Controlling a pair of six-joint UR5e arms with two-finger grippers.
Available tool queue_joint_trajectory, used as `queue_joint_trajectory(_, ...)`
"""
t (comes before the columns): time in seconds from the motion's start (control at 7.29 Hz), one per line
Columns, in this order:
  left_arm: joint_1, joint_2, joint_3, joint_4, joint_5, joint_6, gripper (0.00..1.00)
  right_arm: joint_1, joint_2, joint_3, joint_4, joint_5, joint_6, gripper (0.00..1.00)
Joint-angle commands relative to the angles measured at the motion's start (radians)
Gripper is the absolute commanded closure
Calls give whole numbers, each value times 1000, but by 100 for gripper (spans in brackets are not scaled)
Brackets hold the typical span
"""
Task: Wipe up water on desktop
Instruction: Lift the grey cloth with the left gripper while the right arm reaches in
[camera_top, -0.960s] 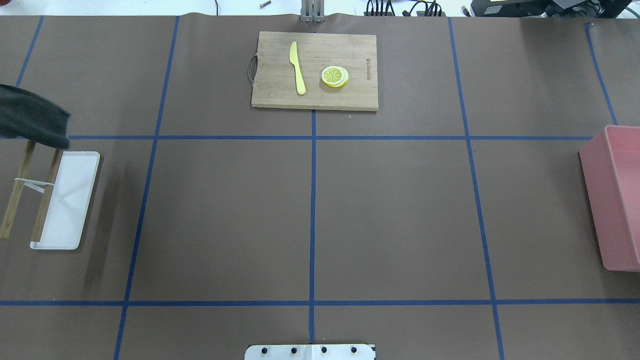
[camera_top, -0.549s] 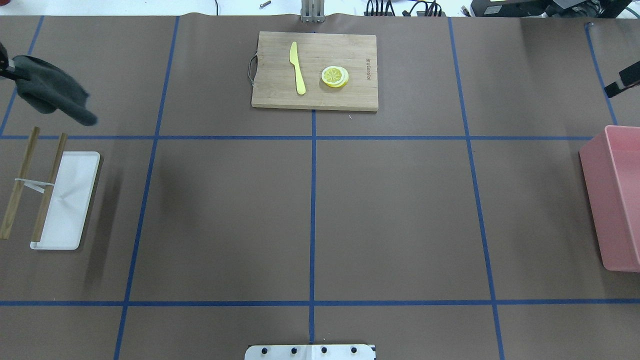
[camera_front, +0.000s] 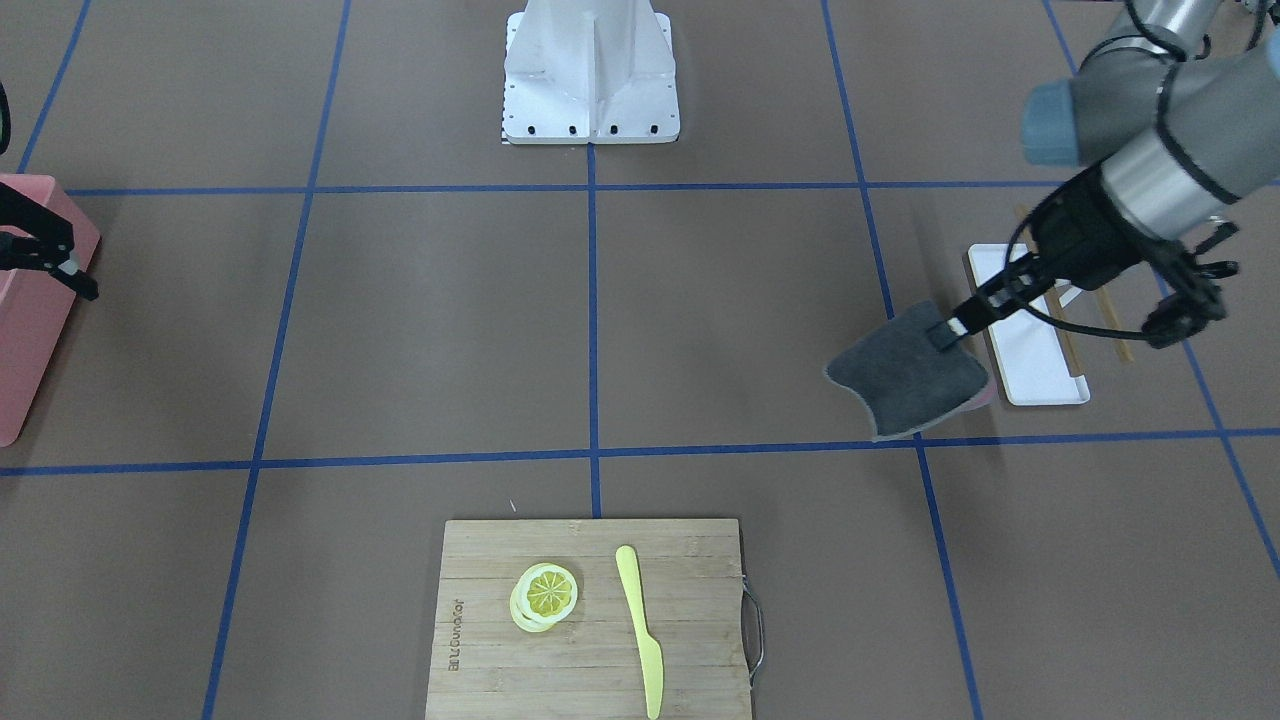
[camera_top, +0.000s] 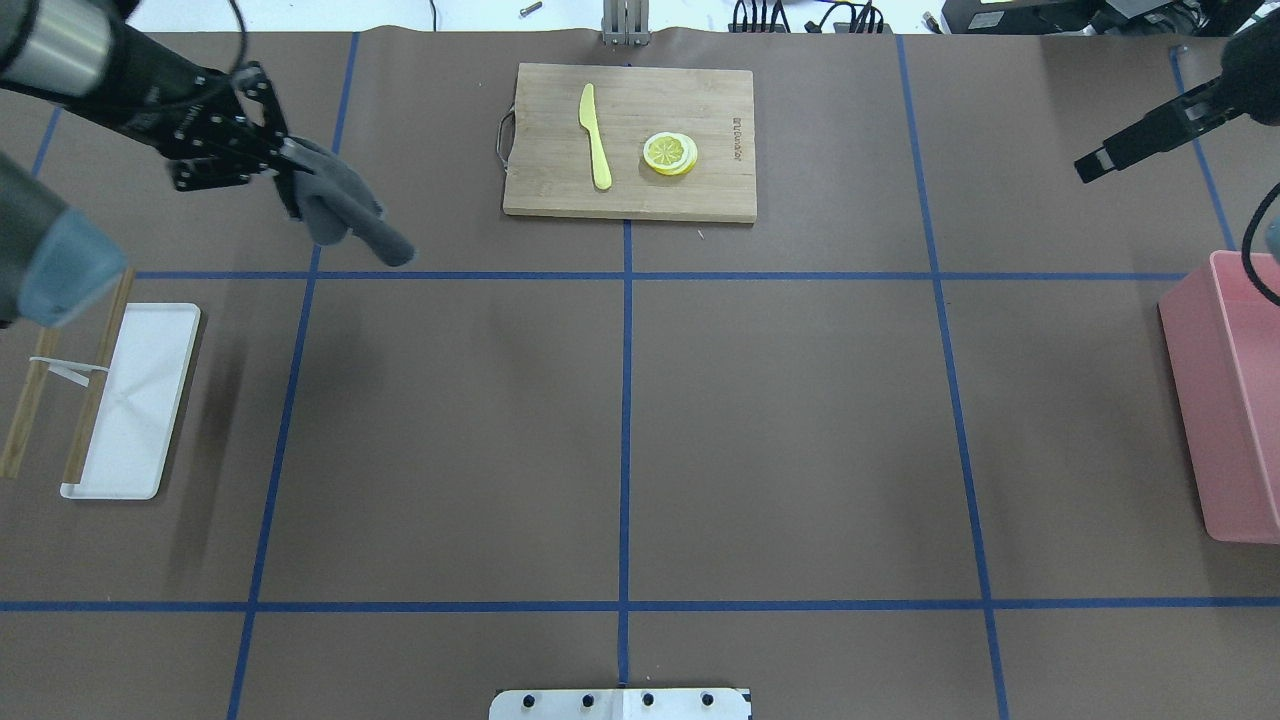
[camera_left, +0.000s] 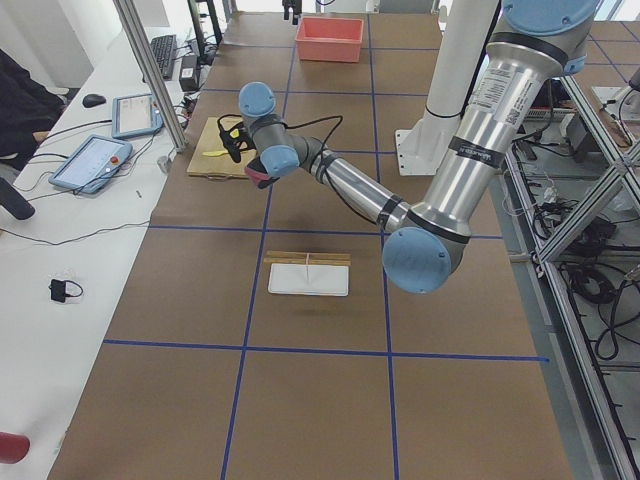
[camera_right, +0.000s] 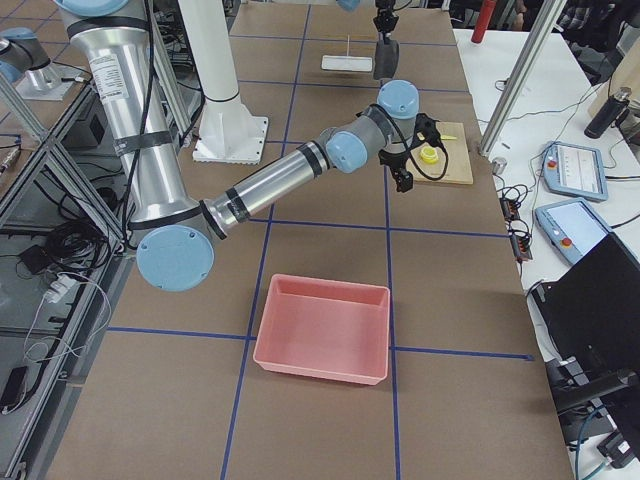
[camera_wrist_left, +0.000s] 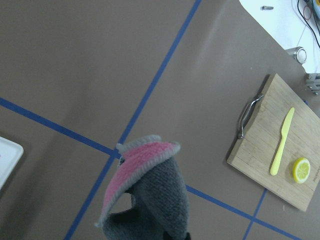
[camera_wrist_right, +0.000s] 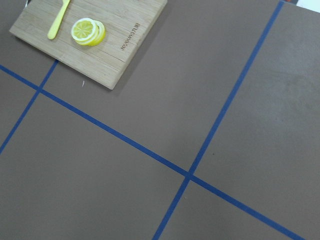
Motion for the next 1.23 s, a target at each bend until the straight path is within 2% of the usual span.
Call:
queue_joint_trajectory(0.0, 143, -151, 8, 74, 112, -157, 100, -154, 75, 8, 129, -104, 164, 0)
queue_joint_trajectory(0.14, 163, -228, 8, 176, 111, -157, 100, -237, 127, 13, 137, -176, 167, 0)
queue_joint_trajectory(0.27, 202, -273, 10, 220, 111, -156, 100, -329, 154, 25, 137, -261, 167, 0)
queue_joint_trajectory(0.55, 255, -308, 17, 222, 112, -156, 100, -475, 204, 26, 137, -425, 167, 0)
queue_joint_trajectory(0.82, 278, -353, 46, 222, 112, -157, 100, -549, 229, 25, 138, -488, 170, 0)
queue_joint_trajectory(1.1, 310, -397, 68, 225, 112, -160, 100, -612, 231, 17, 193, -556, 170, 0)
